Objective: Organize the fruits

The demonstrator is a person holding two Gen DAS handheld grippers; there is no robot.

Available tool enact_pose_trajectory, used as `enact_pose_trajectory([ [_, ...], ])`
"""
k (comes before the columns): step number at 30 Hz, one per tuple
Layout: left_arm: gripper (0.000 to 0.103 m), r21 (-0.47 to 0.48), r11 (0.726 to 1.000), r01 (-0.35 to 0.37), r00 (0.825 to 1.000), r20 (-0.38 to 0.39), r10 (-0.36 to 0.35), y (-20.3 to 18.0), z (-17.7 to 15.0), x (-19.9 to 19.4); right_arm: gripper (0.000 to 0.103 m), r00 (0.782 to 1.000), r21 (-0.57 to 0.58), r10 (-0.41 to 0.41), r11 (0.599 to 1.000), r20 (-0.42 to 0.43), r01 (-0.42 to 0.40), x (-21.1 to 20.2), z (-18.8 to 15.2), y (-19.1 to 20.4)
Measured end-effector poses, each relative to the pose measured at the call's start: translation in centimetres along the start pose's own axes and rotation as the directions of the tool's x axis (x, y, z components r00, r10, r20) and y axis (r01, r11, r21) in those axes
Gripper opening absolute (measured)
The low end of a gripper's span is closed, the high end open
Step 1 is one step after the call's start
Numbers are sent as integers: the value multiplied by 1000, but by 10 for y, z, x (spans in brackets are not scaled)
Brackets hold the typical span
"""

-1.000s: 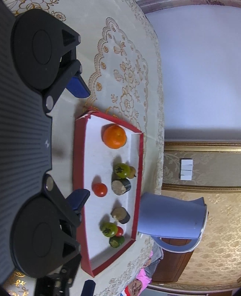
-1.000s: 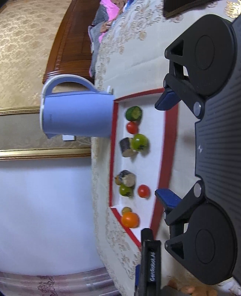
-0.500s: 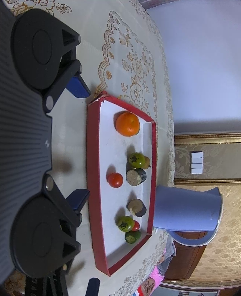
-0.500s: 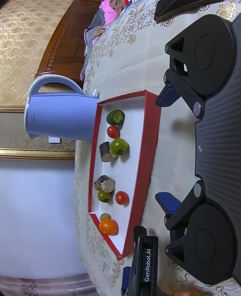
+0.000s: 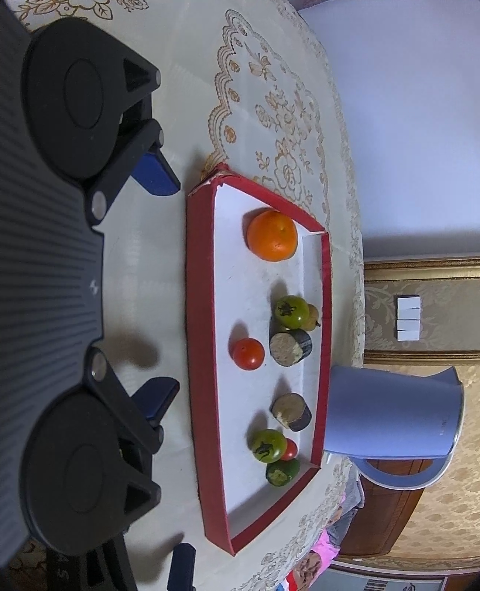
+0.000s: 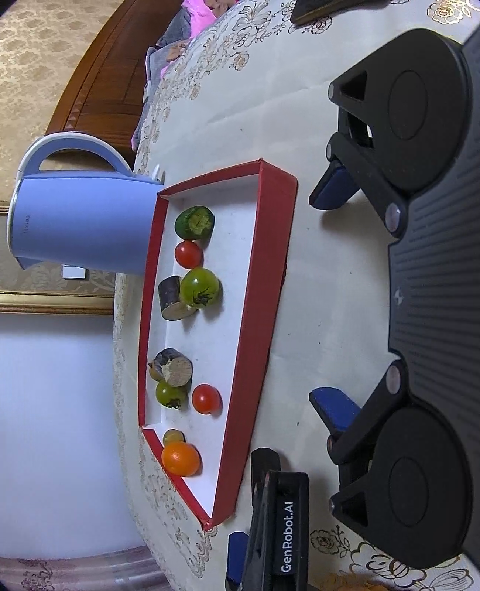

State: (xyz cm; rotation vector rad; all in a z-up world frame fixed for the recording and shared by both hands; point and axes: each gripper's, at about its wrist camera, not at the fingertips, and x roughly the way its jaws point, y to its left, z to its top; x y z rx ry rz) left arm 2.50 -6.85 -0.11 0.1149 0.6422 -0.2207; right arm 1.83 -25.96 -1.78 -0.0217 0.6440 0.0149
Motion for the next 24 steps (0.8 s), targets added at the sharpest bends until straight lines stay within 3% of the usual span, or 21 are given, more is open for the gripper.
enact_pose_trajectory([
  [24, 103, 42, 999, 0, 1000, -4, 0, -7, -2, 4, 103, 1000, 24, 20, 1000, -5, -20, 2, -1, -5],
])
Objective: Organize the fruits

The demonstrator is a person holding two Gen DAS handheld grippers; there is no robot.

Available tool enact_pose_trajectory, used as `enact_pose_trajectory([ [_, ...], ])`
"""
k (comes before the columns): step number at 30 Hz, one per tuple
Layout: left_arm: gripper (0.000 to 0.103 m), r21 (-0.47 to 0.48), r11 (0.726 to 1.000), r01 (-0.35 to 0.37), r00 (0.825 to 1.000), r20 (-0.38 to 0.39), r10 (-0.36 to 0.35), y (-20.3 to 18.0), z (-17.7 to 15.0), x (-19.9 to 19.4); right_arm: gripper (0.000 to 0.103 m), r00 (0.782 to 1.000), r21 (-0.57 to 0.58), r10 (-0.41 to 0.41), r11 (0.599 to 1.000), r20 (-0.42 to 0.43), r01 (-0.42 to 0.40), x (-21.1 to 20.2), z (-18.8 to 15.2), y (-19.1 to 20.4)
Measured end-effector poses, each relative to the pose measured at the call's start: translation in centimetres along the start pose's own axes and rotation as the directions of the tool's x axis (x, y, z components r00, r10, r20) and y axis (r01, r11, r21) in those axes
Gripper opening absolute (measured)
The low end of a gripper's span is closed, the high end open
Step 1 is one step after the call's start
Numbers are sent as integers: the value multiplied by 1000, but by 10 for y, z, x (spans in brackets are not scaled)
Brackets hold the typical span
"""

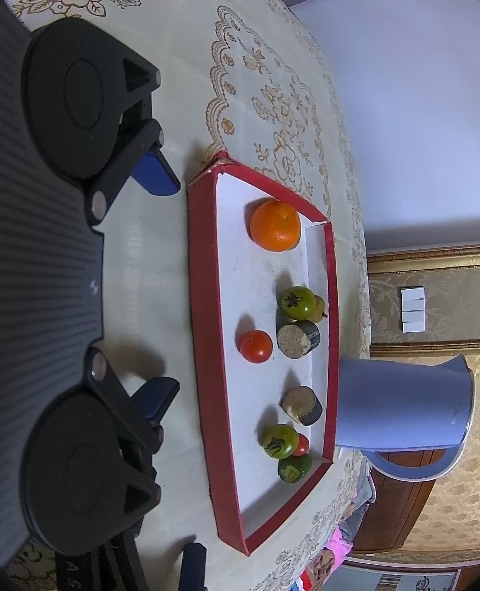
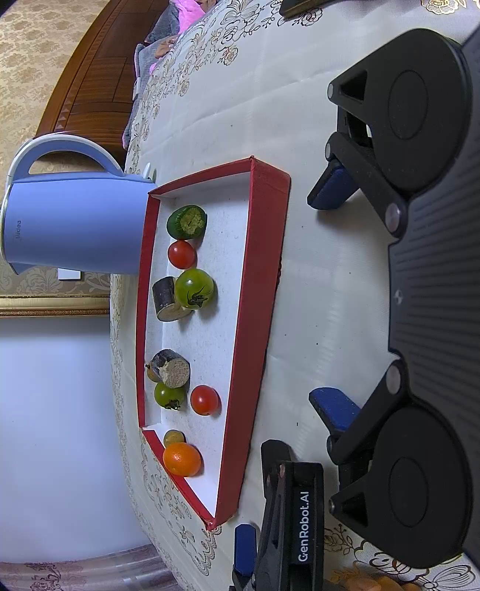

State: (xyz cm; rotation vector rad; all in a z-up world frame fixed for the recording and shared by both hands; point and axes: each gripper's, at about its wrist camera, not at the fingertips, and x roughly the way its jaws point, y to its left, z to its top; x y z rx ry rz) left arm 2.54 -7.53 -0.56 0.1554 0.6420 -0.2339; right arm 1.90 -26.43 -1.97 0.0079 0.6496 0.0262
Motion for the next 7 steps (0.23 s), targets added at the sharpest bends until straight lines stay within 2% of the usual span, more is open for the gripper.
enact_pose_trajectory([
  [5, 103, 7, 1000, -12, 999, 51, 12, -1, -3, -7, 103, 1000, 0, 0, 1000, 0, 0, 0, 0, 0],
  [7, 103, 0, 1000, 5, 999, 53, -5, 1, -3, -8, 103, 1000, 0, 0, 1000, 0, 0, 0, 0, 0],
])
